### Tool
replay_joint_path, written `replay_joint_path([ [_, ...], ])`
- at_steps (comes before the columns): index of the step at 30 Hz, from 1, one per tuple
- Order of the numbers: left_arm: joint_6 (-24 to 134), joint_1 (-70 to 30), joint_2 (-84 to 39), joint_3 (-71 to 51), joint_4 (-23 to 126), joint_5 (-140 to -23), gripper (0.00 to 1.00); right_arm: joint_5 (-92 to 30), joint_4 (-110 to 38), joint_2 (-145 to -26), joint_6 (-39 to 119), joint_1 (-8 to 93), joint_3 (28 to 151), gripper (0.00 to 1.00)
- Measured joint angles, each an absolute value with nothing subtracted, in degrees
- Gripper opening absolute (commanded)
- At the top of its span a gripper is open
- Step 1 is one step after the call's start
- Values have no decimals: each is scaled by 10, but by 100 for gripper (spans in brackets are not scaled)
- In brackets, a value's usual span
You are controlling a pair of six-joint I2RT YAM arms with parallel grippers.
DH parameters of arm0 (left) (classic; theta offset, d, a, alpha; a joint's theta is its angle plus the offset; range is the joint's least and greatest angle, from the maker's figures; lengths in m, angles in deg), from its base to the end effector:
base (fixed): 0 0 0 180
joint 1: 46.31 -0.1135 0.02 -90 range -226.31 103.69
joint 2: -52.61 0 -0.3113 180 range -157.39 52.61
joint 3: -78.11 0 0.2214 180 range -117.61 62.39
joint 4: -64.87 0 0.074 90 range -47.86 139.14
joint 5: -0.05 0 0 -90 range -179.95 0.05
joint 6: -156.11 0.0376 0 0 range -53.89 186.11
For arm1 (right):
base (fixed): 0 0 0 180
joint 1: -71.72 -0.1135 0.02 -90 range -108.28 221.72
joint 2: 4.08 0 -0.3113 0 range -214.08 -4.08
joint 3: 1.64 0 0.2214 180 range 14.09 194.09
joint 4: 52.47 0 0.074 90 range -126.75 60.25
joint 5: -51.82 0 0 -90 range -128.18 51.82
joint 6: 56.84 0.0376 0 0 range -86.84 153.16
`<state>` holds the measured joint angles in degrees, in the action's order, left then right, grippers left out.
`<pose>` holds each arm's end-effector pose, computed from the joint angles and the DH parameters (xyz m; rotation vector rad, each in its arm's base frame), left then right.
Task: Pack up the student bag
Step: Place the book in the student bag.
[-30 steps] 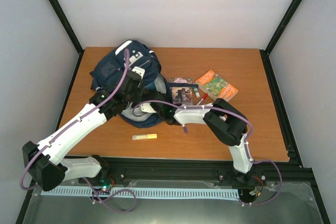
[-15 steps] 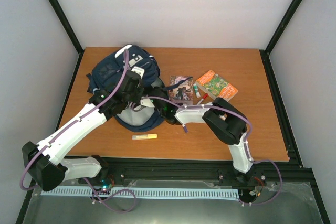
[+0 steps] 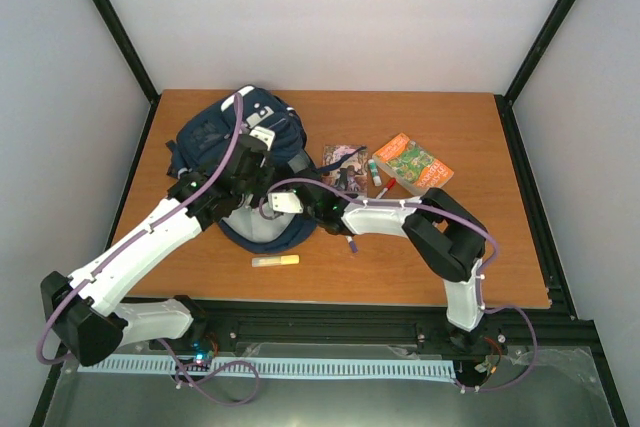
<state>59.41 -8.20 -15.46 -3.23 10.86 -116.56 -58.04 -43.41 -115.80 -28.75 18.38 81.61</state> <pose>0.1684 -0.1107 0.3829 0.3630 2.1652 0.0958 0.2590 0.3265 0.2305 -1.7659 1.3456 -0.4676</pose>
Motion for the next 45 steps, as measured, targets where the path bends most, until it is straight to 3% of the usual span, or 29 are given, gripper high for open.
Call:
replay_joint_path([
  [14,594,-83,-155,-32,106,-1165,1,-526,-389,-1228,-273,183,885,3],
  [30,595,-83,-156,-32,106,-1165,1,-603,-436,-1315,-256,179,974,6],
  [35,595,-83,-157,-32,106,-1164,1,-592,-414,-1280,-217,172,927,11],
  [40,594,-83,-161,-32,112,-1165,1,-566,-343,-1183,-162,165,869,23],
  [45,591,-81,-185,-37,113,-1169,1,-526,-272,-1074,-96,168,799,29],
])
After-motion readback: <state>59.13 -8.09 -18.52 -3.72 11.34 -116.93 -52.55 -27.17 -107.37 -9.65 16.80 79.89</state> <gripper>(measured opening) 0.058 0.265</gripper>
